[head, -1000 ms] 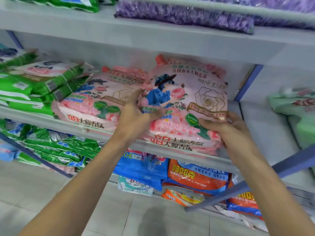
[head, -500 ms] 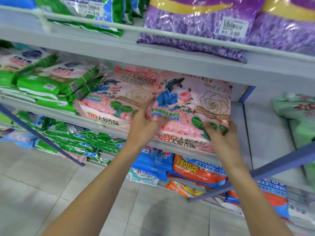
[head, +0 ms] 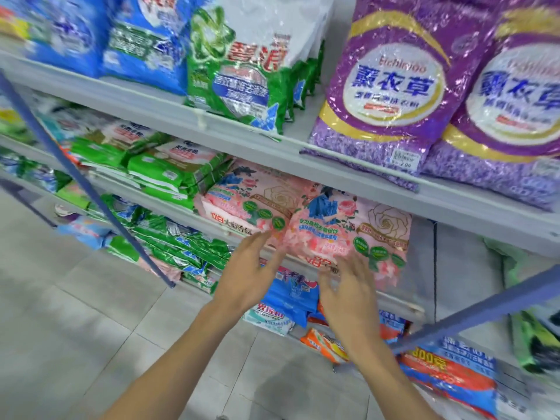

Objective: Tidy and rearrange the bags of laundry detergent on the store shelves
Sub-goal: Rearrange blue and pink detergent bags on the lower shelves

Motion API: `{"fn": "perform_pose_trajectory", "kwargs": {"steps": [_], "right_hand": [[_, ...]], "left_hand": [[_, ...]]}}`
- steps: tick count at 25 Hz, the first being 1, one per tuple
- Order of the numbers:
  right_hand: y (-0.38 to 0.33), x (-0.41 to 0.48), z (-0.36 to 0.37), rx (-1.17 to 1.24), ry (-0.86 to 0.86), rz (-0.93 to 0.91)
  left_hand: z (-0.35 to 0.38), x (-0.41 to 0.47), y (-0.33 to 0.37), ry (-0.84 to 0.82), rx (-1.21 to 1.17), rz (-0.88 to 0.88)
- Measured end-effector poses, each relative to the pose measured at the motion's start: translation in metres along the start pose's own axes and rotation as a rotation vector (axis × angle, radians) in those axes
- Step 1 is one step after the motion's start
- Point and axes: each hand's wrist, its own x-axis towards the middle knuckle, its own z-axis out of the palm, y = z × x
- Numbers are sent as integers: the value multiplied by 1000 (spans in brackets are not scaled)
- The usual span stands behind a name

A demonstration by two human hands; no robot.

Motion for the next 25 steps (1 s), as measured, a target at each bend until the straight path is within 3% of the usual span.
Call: {"fn": "perform_pose_trajectory", "kwargs": {"steps": [4, 18, 25], "right_hand": [[-61, -12, 13, 3, -138, -111], [-337, -62, 60, 160, -299, -418], [-459, -78, 106, 221, -370, -449]], "left_hand": [[-42, -28, -22, 70, 63, -81], [-286, -107, -144, 276, 47, -181], [-407, -116, -226, 418, 125, -217]]}}
